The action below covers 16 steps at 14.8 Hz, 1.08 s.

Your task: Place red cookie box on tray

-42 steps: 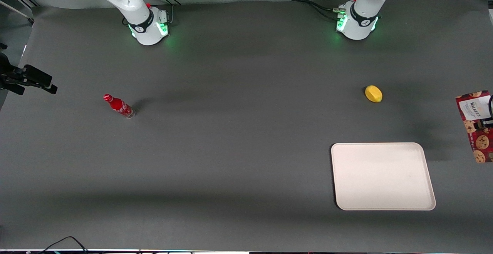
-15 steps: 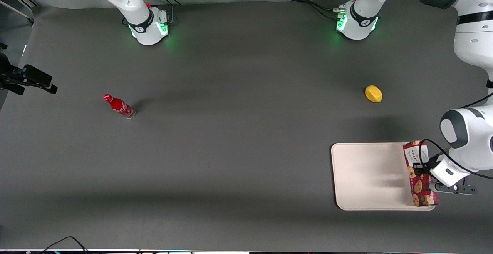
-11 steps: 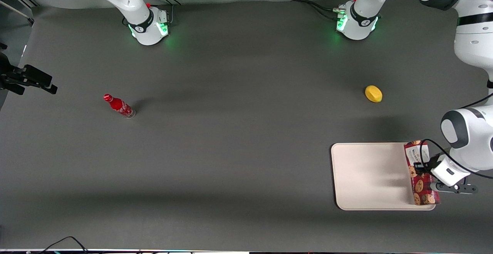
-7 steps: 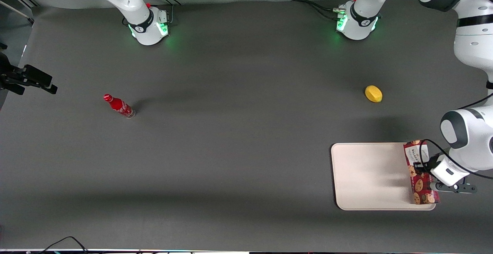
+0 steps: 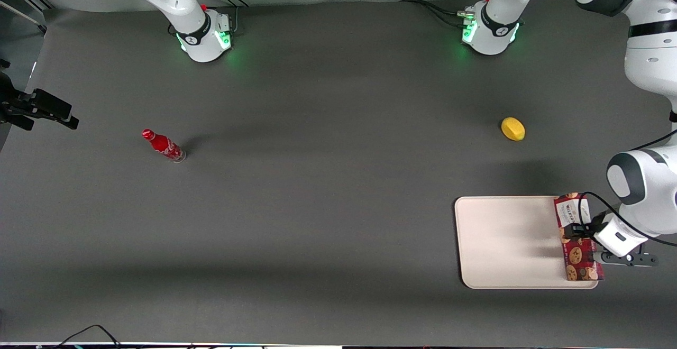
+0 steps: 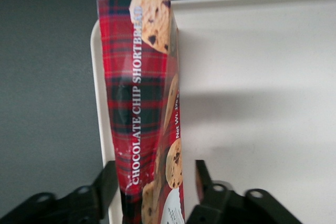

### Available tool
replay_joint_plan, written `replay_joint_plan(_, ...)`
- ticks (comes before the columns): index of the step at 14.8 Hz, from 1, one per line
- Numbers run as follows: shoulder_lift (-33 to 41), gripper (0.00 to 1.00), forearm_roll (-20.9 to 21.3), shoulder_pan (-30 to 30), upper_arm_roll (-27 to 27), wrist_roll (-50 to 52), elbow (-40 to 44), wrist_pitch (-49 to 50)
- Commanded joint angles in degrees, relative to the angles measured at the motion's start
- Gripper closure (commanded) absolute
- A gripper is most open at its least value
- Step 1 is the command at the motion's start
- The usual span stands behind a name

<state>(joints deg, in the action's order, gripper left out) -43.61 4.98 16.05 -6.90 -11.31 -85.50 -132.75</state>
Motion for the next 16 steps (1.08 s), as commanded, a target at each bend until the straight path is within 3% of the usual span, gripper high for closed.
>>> replay_joint_plan(1, 2.0, 0.00, 0.3, -0.5, 0.0, 0.7, 0.9, 3.4)
replay_joint_plan(11, 25.0, 0.00, 0.6, -4.5, -0.7, 3.5, 0.7, 37.4)
replay_joint_plan(16, 36.6, 0.00, 0.5, -6.4, -1.1, 5.1, -7.0, 42.1)
